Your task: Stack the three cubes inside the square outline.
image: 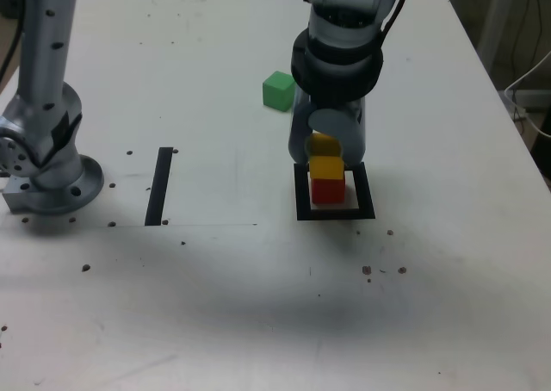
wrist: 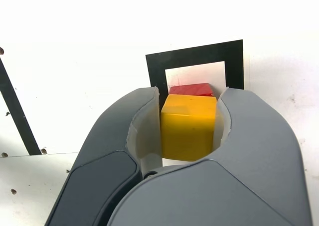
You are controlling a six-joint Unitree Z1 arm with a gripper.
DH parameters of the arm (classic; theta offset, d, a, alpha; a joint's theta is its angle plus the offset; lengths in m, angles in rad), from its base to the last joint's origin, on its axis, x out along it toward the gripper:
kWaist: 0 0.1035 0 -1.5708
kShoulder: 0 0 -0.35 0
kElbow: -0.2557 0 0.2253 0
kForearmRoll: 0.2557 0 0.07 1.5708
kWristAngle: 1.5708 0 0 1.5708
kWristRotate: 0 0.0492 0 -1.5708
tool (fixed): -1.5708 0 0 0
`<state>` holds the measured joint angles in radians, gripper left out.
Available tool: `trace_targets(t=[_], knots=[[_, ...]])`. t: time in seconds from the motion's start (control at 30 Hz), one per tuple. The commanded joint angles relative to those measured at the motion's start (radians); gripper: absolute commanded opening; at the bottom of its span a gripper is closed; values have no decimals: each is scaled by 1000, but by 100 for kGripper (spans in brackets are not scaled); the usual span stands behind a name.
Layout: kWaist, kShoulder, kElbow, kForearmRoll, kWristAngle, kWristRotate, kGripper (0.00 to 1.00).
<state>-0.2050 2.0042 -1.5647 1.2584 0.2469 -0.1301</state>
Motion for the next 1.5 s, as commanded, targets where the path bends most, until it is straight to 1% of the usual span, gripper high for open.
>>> trace_targets(t=[0.0,0.17,0.2,0.27,0.33,0.4,0.6,0.8,1.0,1.23,1.37,1.47], knots=[[-2,-4,4,5,2,2,43],[-2,-6,8,-1,4,13,68],[-2,-7,10,-4,4,18,75],[-2,-9,13,-3,4,24,86],[-2,-11,15,6,5,25,94],[-2,-13,16,19,8,23,98],[-2,-24,11,30,23,26,99],[-2,-42,7,29,24,45,99],[-2,-81,11,22,10,84,99],[0,-150,34,39,3,93,99],[16,-191,51,64,-13,116,99],[49,-222,72,71,-29,172,99]])
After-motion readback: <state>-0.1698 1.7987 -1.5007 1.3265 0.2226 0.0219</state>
